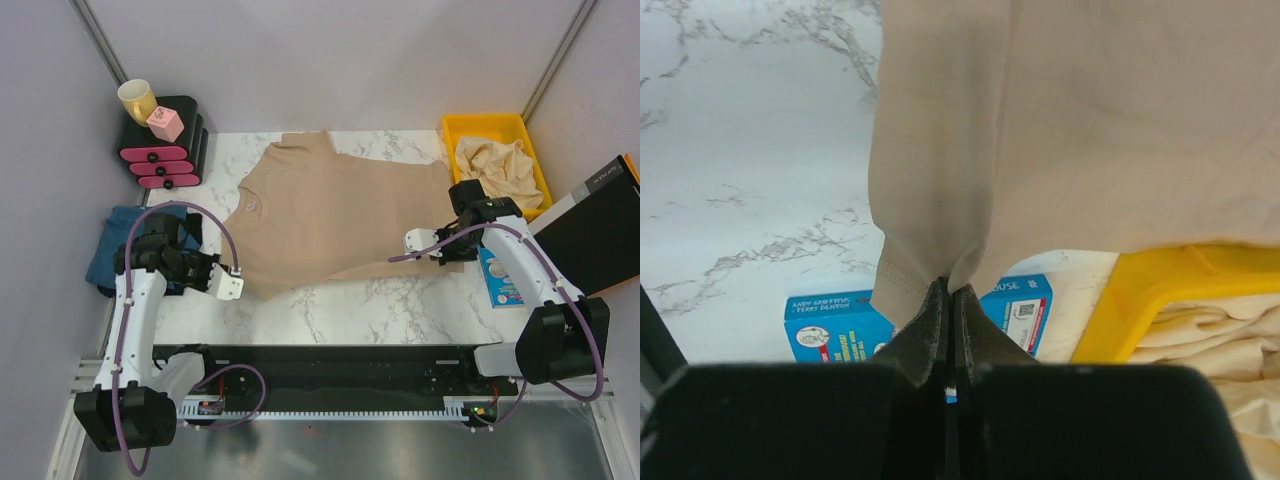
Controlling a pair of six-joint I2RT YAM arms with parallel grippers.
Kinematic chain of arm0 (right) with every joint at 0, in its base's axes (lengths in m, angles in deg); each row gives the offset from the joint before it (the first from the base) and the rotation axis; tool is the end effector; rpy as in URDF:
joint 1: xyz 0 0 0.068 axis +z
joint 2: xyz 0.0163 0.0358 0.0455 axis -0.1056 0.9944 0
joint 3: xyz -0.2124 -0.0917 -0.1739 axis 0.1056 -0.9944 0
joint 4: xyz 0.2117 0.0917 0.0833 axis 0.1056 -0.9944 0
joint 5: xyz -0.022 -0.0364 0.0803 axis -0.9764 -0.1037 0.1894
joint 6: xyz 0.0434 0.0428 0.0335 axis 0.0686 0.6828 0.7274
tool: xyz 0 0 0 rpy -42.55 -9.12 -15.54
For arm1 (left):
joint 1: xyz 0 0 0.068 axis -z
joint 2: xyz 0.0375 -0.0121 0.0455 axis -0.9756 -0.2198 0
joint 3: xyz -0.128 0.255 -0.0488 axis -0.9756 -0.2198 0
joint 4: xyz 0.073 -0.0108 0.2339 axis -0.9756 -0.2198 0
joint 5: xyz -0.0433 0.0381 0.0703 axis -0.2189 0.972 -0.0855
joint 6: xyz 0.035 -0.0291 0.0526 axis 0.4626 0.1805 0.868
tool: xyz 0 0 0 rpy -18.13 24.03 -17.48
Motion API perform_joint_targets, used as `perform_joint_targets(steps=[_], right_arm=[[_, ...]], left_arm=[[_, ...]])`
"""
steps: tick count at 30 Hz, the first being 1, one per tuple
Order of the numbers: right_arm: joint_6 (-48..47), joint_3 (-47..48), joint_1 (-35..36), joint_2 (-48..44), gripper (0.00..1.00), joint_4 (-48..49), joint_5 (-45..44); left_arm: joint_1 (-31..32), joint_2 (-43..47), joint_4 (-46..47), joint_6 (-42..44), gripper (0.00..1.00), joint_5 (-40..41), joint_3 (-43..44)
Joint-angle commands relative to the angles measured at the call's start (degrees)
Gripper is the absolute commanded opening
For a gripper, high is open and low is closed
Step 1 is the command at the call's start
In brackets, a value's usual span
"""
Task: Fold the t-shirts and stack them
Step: Fold the tshirt
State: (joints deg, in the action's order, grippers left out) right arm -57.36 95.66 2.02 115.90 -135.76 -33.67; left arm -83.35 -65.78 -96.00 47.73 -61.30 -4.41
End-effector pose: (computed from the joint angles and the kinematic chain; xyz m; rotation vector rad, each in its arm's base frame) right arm 0.2214 0.0400 0.2636 -2.1304 1.9248 -0.0430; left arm 0.1327 -0.0160 0.2847 2.0776 1.3994 -0.0092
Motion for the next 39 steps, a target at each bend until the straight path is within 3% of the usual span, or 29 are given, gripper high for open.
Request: perform_joint_targets(steps=[1,5,9,16,20,39], right_arm=[[-0.53,-1.43,0.8,-1.22,0.0,-4.16,2.01],[-1.41,-3.8,1.42,-3.24,0.0,-5.57,1.05],[1.21,-5.03,1.5,-3.86,0.0,-3.12,-0.27],[8.07,-7.06,1.5,-4.04,0.0,11.38,-6.77],[11.59,-6.53,1.59,-2.28,0.0,16.47,-8.18],[20.82,-5.21,2.03,9.06,0.0,27.91,-15.12]], left_arm=[[-0.37,-2.04,-16.1,12.24,0.02,1.58,4.44],[-0.37,-3.36,-17.08,14.71,0.02,1.49,4.89],[-0.37,-6.69,-11.21,13.75,0.02,-0.61,7.26],[0.59,-17.92,14.35,7.78,0.02,-4.93,11.04],[1.21,-22.94,21.13,6.19,0.02,-5.36,14.46],[4.46,-36.49,41.45,2.59,0.02,-6.68,22.29]])
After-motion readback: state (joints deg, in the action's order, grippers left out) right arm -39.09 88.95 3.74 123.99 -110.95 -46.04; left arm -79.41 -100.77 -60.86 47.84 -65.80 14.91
